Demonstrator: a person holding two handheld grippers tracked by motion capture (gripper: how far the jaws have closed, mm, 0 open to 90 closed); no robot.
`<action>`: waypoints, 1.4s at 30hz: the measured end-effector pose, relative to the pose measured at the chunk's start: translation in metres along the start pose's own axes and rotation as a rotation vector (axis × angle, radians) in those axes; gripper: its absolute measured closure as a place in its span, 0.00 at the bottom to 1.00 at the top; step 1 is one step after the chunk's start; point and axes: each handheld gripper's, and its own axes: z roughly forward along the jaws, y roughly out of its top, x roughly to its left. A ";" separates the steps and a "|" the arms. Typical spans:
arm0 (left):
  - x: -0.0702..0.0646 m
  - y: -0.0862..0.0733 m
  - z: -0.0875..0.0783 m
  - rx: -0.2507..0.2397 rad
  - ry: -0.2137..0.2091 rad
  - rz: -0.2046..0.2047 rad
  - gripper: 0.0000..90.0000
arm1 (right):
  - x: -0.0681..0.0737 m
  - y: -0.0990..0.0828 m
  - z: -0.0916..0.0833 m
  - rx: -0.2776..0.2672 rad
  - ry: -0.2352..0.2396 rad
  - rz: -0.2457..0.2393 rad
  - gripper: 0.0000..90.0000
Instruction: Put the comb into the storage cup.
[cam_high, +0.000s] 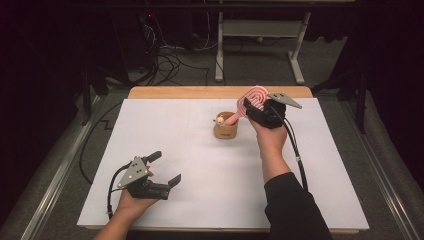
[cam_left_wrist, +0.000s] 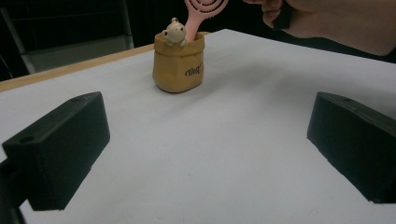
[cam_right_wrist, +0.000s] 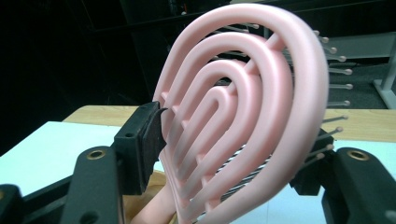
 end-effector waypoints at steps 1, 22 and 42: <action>0.000 0.000 0.000 0.000 0.000 0.000 0.00 | -0.001 0.000 0.000 -0.001 0.000 -0.002 0.42; 0.000 0.000 0.001 0.000 0.000 -0.002 0.00 | -0.005 -0.001 -0.003 0.014 0.001 -0.020 0.31; 0.005 -0.002 0.002 0.028 0.024 -0.024 0.00 | -0.012 -0.005 -0.012 0.050 0.034 -0.048 0.06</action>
